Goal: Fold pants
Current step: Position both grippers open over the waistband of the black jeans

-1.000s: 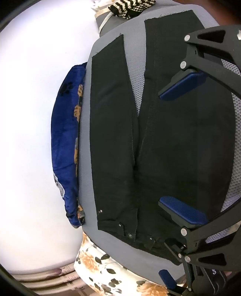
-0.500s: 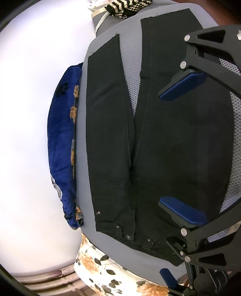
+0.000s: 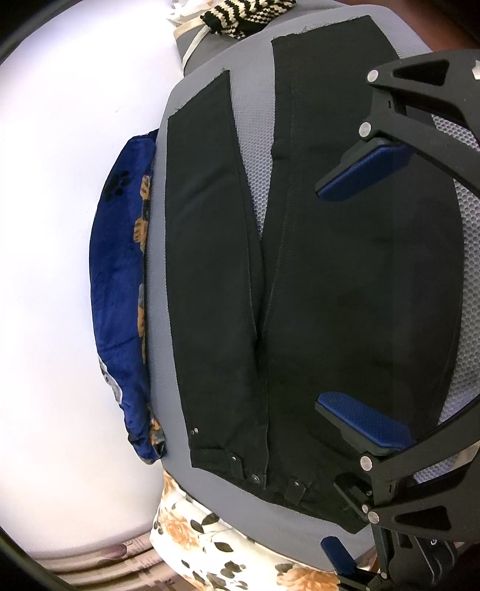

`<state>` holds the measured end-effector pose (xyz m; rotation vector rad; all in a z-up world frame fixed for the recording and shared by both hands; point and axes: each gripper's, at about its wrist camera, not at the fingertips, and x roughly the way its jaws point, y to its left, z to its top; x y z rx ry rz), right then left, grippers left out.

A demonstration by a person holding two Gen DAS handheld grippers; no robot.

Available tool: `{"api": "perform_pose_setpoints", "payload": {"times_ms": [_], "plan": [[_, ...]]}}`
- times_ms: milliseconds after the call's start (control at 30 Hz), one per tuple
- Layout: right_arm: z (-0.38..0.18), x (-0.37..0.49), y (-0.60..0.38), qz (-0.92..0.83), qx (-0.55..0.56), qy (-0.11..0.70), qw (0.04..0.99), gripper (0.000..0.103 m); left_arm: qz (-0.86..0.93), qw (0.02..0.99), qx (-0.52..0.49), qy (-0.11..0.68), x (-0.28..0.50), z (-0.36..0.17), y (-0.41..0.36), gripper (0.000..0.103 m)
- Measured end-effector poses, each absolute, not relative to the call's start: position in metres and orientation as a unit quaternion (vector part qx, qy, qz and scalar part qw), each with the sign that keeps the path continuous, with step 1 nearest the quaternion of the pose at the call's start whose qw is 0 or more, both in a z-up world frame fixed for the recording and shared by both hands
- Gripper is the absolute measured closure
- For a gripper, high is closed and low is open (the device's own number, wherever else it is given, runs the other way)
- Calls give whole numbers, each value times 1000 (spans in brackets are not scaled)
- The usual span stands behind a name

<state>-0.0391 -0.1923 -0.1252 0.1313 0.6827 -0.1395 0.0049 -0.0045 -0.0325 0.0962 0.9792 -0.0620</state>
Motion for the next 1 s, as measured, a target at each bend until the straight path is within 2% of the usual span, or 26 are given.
{"api": "perform_pose_setpoints", "payload": {"times_ms": [1000], "plan": [[-119,-70,-207,-106,76,315,940,0,-69,895,39,439,-18,-13,-11,5]]}}
